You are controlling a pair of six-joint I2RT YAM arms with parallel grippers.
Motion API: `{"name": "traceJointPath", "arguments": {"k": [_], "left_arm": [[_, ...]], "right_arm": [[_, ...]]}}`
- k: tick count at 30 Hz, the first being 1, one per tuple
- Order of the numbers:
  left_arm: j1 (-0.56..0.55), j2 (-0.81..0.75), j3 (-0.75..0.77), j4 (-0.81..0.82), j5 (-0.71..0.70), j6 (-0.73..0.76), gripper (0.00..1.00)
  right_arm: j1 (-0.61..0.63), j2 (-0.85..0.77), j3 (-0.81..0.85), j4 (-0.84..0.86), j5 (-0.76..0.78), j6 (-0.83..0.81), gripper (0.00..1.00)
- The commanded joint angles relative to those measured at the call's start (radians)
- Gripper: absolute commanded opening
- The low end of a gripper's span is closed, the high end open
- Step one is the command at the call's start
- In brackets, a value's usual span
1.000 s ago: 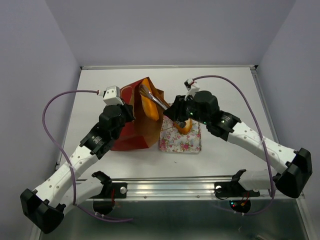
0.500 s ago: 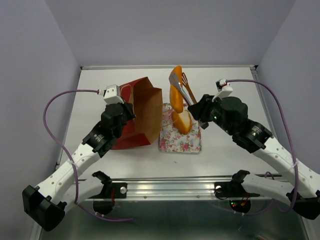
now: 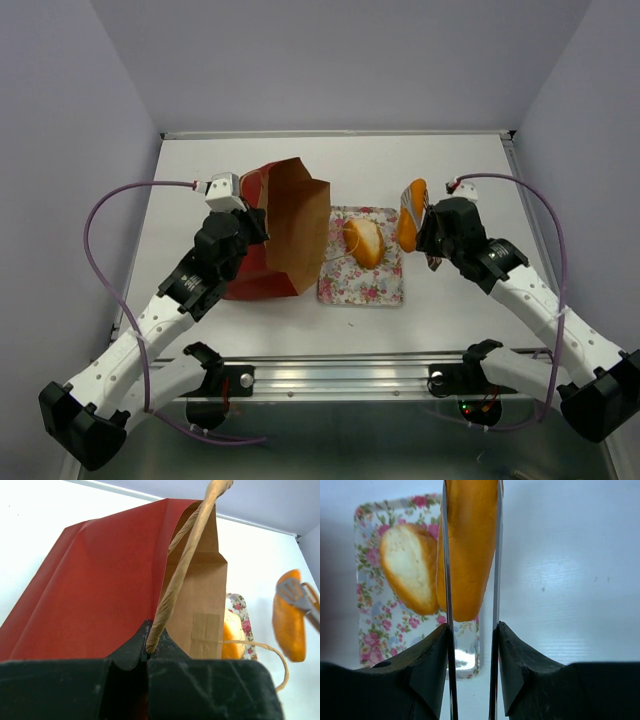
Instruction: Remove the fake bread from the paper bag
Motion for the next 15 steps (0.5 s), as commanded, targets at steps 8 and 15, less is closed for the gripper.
{"name": "traceJointPath", "arguments": {"k": [8, 15], "left_arm": [[-0.005, -0.029, 0.0, 0.039, -0.018, 0.022, 0.0], [-0.005, -0.045, -0.006, 0.021, -0.029, 0.024, 0.0]], "right_arm": [[-0.004, -0.017, -0.149, 0.162, -0.202, -0.106, 0.01], [-0.004, 0.0, -0.174, 0.212, -0.313, -0.123, 0.01]]}}
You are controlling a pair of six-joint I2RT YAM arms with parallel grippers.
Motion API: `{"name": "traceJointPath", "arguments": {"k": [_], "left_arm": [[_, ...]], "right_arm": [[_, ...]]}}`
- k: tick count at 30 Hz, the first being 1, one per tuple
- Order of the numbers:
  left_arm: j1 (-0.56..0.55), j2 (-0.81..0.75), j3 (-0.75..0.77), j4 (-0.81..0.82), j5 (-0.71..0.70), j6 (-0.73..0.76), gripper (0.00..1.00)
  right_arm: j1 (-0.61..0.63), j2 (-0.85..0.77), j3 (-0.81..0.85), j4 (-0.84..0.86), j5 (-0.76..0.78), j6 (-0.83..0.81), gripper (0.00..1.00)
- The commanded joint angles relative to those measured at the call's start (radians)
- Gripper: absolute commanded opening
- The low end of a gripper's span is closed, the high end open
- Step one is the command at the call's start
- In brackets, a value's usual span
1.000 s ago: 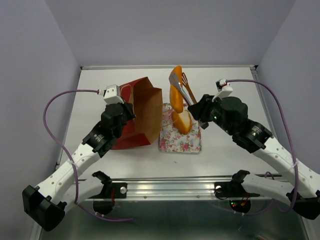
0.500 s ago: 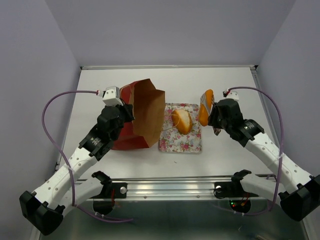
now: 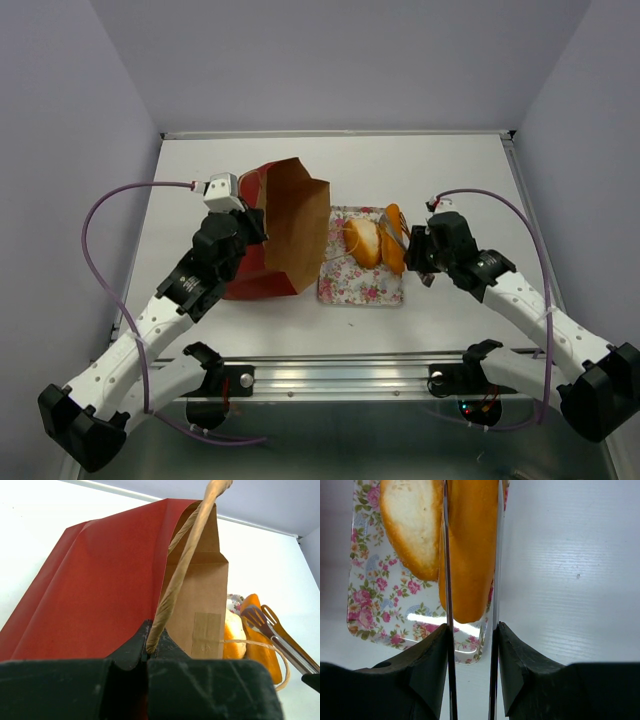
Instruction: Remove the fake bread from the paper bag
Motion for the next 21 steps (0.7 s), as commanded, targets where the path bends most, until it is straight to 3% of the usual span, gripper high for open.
{"name": "traceJointPath", "arguments": {"k": [1, 12, 16, 21], "left_arm": [[-0.005, -0.041, -0.008, 0.021, -0.027, 0.013, 0.0], [-0.005, -0.061, -0.014, 0.001, -0.041, 0.0, 0.0], [-0.005, -0.065, -0.013, -0.002, -0.043, 0.0, 0.0], [-0.003, -0.059, -0.005, -0.002, -0.046, -0.003, 0.0]], "right_arm": [[0.0, -0.009, 0.005, 0.12, -0.097, -0.034, 0.01], [0.0, 0.049, 0.015, 0.116, -0.104, -0.001, 0.06], [0.0, 0.049, 0.007, 0.103, 0.005, 0.044, 0.24], [0.0, 0.029, 0.016, 0.087, 0.014, 0.051, 0.42]]}}
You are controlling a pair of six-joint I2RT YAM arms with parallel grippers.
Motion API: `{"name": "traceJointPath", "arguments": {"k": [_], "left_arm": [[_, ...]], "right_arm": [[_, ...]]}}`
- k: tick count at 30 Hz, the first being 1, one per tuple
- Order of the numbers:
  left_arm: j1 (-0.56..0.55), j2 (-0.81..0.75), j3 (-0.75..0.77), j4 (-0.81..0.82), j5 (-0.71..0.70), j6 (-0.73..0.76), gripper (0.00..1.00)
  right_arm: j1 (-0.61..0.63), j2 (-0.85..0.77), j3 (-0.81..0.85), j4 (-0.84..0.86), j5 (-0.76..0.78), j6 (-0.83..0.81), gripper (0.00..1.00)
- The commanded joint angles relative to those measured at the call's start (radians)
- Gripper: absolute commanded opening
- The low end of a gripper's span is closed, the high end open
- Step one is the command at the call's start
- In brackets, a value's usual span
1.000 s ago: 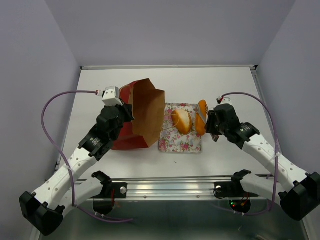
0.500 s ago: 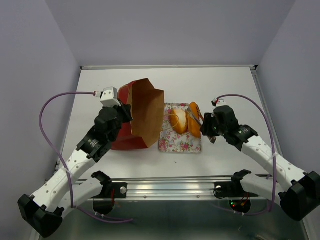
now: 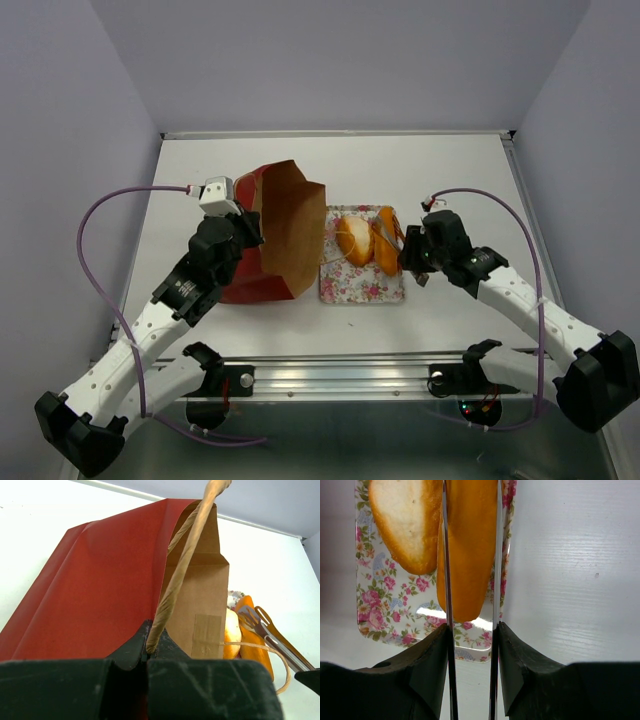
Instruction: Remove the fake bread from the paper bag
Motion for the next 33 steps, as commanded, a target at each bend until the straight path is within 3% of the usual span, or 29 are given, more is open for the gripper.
{"name": "traceJointPath", "arguments": {"k": [1, 9, 20, 26, 33], "left_arm": [[-0.005, -0.016, 0.004, 0.035, -0.028, -0.002, 0.0], [-0.005, -0.016, 0.004, 0.038, -0.026, -0.007, 0.0], [-0.005, -0.009, 0.004, 0.044, -0.01, 0.007, 0.0], [-0.005, -0.007, 0.006, 0.05, 0.003, 0.015, 0.0], [-0.005, -0.003, 0.003, 0.065, 0.012, 0.021, 0.0]], "right_arm": [[0.0, -0.029, 0.026, 0.039, 0.032, 0.021, 0.44], [0.0, -0.035, 0.044, 0.014, 0.04, 0.025, 0.58], [0.0, -0.047, 0.099, -0.021, 0.058, 0.027, 0.56], [0.0, -0.066, 0.228, -0.068, 0.071, -0.009, 0.53], [0.0, -0.08, 0.345, -0.055, -0.156, -0.078, 0.47]]}}
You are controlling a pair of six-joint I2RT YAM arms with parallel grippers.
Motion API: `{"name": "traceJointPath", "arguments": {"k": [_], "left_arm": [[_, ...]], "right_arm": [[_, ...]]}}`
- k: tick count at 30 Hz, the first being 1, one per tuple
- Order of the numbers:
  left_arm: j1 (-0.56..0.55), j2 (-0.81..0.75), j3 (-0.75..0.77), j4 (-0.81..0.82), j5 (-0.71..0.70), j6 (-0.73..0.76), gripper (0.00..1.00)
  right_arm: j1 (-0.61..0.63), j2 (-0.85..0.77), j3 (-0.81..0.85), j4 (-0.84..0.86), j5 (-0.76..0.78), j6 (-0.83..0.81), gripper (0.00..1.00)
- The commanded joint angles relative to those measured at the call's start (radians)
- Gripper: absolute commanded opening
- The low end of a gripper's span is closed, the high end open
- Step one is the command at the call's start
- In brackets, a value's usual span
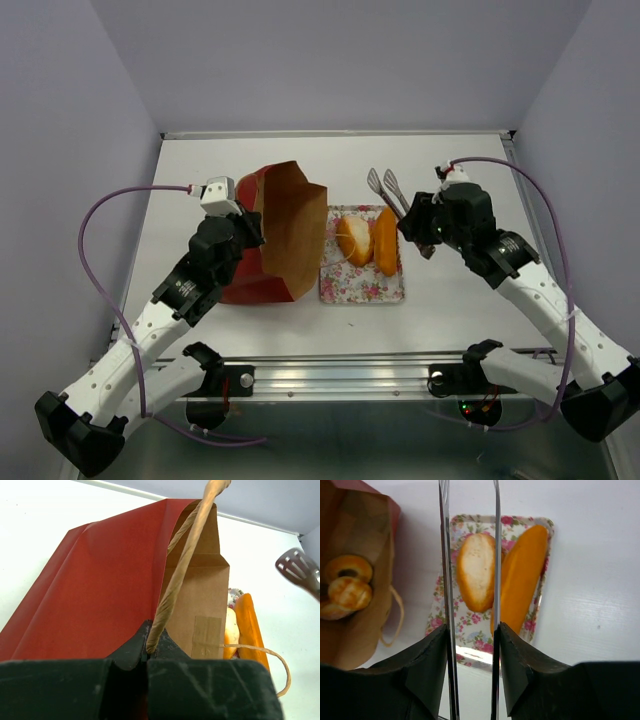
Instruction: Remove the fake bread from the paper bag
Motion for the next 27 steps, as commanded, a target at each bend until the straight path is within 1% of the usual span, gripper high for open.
{"name": "traceJointPath", "arguments": {"k": [1, 2, 3, 4, 7, 8, 10, 14, 15, 19, 23, 24, 27], "left_arm": [[-0.005, -0.005, 0.003, 0.066, -0.004, 0.023, 0.0], [-0.005, -0.004, 0.004, 0.068, -0.004, 0.026, 0.0], [-0.005, -0.004, 0.004, 0.067, -0.004, 0.026, 0.0], [-0.005, -0.004, 0.004, 0.068, -0.003, 0.025, 0.0], [-0.005, -0.005, 0.003, 0.068, -0.003, 0.029, 0.0], [-0.005, -0.008, 0.004, 0.07, 0.001, 0.031, 0.0], [-0.005, -0.01, 0.004, 0.071, 0.004, 0.032, 0.0], [-0.005, -0.01, 0.003, 0.071, 0.01, 0.037, 0.0], [-0.005, -0.007, 0.001, 0.071, 0.011, 0.037, 0.0], [-0.005, -0.005, 0.0, 0.071, 0.025, 0.029, 0.0], [-0.006, -0.007, -0.006, 0.071, 0.039, 0.023, 0.0], [-0.006, -0.004, -0.01, 0.095, 0.04, 0.025, 0.0], [-0.005, 0.006, -0.005, 0.096, 0.045, 0.021, 0.0]], "right_arm": [[0.0, -0.03, 0.105, 0.041, -0.188, -0.073, 0.48], [0.0, -0.031, 0.131, 0.056, -0.271, -0.081, 0.47], [0.0, -0.025, 0.142, 0.064, -0.316, -0.092, 0.47], [0.0, -0.021, 0.148, 0.074, -0.408, -0.092, 0.47], [0.0, 0.005, 0.159, 0.123, -0.553, -0.08, 0.46], [0.0, 0.013, 0.151, 0.152, -0.624, -0.077, 0.46], [0.0, 0.044, 0.142, 0.18, -0.662, -0.057, 0.46], [0.058, 0.11, 0.127, 0.203, -0.668, -0.061, 0.46], [0.098, 0.127, 0.13, 0.206, -0.665, -0.067, 0.46], [0.178, 0.226, 0.16, 0.214, -0.627, -0.08, 0.46], [0.2, 0.323, 0.19, 0.214, -0.552, -0.083, 0.45], [0.2, 0.363, 0.199, 0.212, -0.542, -0.084, 0.45], [0.242, 0.432, 0.24, 0.206, -0.516, -0.106, 0.45]]}}
